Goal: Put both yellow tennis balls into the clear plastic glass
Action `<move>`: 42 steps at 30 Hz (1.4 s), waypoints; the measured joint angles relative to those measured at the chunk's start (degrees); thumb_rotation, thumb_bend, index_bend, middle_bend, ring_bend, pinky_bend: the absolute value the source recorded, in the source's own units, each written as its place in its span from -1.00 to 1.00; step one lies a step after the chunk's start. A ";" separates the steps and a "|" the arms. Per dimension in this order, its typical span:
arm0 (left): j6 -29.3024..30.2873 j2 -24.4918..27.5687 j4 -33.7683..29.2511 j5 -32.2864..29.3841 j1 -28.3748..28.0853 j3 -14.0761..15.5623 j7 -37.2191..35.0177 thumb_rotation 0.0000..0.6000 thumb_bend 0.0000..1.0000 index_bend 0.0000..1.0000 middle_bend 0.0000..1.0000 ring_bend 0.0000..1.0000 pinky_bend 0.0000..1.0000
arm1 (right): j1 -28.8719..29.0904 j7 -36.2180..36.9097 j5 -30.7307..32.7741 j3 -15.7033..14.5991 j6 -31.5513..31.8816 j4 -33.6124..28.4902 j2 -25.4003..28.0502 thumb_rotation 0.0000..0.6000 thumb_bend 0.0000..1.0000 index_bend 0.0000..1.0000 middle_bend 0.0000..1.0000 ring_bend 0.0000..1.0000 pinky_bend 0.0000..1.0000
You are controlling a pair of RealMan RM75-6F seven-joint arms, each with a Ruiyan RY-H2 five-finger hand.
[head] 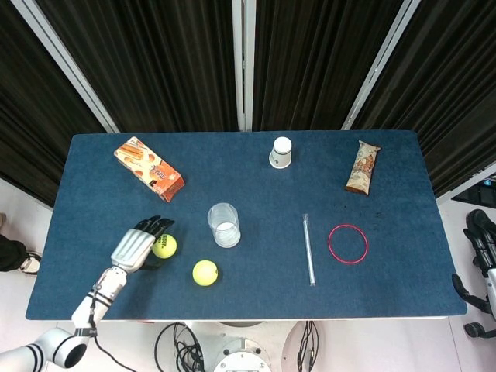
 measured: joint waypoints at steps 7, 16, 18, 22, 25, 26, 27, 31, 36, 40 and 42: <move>0.19 -1.85 2.68 -0.72 -0.77 -0.10 0.43 1.00 -0.61 -0.31 -0.29 -0.37 -0.06 | -0.17 0.49 0.34 0.09 0.07 0.42 -0.01 1.00 -0.39 -1.00 -1.00 -1.00 -1.00; 2.21 -2.90 4.01 -1.26 -0.94 -0.10 2.33 1.00 -0.58 0.09 0.04 -0.04 0.35 | -0.28 0.76 0.54 0.09 -0.11 0.74 -0.16 1.00 -0.39 -1.00 -1.00 -1.00 -1.00; 3.43 -2.71 3.68 -1.04 -0.87 -0.26 2.67 1.00 -0.58 0.11 0.06 -0.02 0.36 | -0.29 0.77 0.53 0.11 -0.09 0.77 -0.21 1.00 -0.39 -1.00 -1.00 -1.00 -1.00; 6.26 -1.00 0.99 -0.67 -0.66 -1.19 2.90 1.00 -0.58 0.11 0.06 -0.02 0.37 | -0.31 0.92 0.64 0.17 -0.12 0.89 -0.23 1.00 -0.39 -1.00 -1.00 -1.00 -1.00; 8.77 1.33 -2.59 -0.27 -0.34 -2.26 3.50 1.00 -0.58 0.11 0.06 -0.01 0.38 | -0.30 1.18 0.72 0.25 -0.11 1.03 -0.26 1.00 -0.39 -1.00 -1.00 -1.00 -1.00; 9.70 2.13 -3.96 -0.09 -0.22 -2.62 3.79 1.00 -0.58 0.11 0.07 -0.01 0.38 | -0.30 1.27 0.73 0.28 -0.09 1.14 -0.31 1.00 -0.39 -1.00 -1.00 -1.00 -1.00; 10.96 3.25 -5.95 0.20 -0.06 -3.13 4.22 1.00 -0.58 0.11 0.07 -0.01 0.38 | -0.27 1.44 0.77 0.34 -0.10 1.28 -0.38 1.00 -0.39 -1.00 -1.00 -1.00 -1.00; 14.39 6.70 -13.02 1.53 0.16 -4.80 6.03 1.00 -0.58 0.11 0.07 0.00 0.38 | -0.18 1.75 0.74 0.38 -0.21 1.56 -0.61 1.00 -0.39 -1.00 -1.00 -1.00 -1.00; 15.50 8.85 -21.32 3.33 -1.22 -6.65 8.58 1.00 -0.58 0.10 0.06 0.00 0.38 | -0.27 2.06 0.44 0.28 0.04 1.84 -0.83 1.00 -0.39 -1.00 -1.00 -1.00 -1.00; 14.06 7.63 -22.51 3.15 -3.84 -8.46 10.51 1.00 -0.58 0.10 0.06 -0.01 0.37 | -0.53 2.74 0.47 0.26 0.39 2.18 -0.79 1.00 -0.39 -1.00 -1.00 -1.00 -1.00; 12.80 6.93 -22.81 2.39 -4.94 -9.12 9.56 1.00 -0.58 0.10 0.06 -0.02 0.37 | -0.63 3.14 0.55 0.29 0.54 2.45 -0.74 1.00 -0.39 -1.00 -1.00 -1.00 -1.00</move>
